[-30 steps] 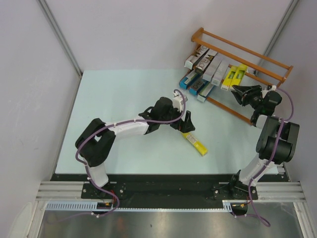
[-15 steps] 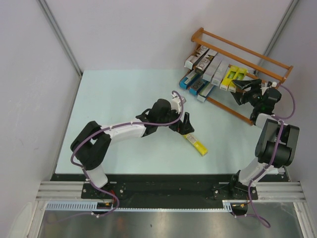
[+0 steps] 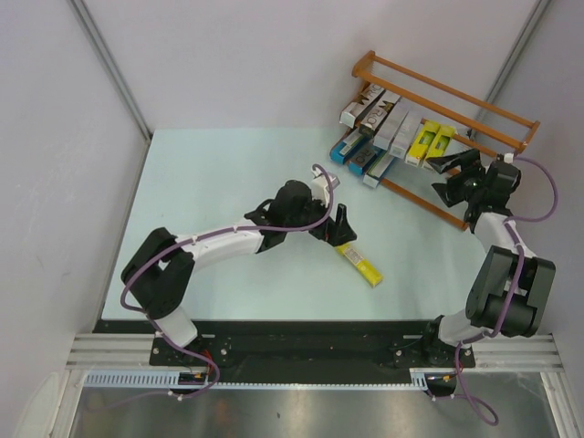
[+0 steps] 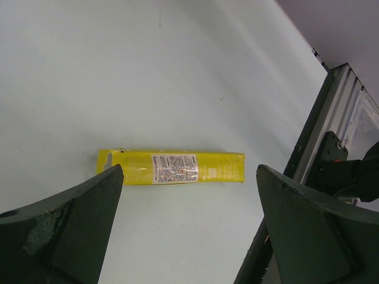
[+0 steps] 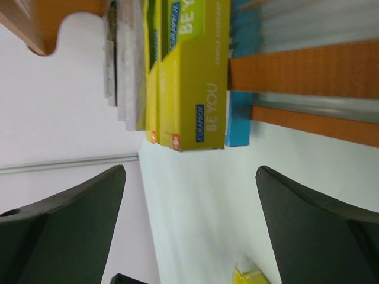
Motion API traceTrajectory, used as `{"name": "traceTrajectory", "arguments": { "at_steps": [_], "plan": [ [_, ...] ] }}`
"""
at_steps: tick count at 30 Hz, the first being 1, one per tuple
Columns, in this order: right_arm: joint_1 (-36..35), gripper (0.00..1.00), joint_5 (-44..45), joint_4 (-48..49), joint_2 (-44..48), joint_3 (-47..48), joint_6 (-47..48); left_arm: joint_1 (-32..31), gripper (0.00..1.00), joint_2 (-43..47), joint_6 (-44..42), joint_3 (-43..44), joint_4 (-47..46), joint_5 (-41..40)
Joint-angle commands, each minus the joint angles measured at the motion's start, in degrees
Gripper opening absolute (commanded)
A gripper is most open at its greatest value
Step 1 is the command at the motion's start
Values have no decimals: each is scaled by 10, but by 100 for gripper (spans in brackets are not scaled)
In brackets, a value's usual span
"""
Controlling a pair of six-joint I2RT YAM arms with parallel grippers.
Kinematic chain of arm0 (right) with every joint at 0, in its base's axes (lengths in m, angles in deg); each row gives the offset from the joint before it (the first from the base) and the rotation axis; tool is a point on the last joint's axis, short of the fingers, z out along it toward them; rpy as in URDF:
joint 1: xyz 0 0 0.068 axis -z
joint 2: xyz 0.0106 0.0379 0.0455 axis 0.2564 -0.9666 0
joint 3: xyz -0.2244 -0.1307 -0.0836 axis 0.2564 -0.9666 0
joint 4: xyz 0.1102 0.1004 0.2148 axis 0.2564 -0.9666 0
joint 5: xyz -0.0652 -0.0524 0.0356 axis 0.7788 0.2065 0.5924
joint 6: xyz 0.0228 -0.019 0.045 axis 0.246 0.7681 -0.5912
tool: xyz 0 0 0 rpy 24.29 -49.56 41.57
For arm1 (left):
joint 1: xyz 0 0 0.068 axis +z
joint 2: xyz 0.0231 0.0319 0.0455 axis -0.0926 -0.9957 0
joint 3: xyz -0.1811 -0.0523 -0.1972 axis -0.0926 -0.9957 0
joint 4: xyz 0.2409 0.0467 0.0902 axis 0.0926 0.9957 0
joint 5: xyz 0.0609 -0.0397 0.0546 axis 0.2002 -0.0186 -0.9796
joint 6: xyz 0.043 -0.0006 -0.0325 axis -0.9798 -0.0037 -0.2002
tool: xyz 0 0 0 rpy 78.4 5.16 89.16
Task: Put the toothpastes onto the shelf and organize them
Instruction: Place the toothpaste on the shelf.
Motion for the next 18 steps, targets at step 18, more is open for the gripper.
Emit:
{"name": "traceTrajectory", "arguments": {
  "at_steps": [18],
  "plan": [
    [-381,97,412,-356,233,-29,273,52,100,142,26,-84,45,14]
  ]
}}
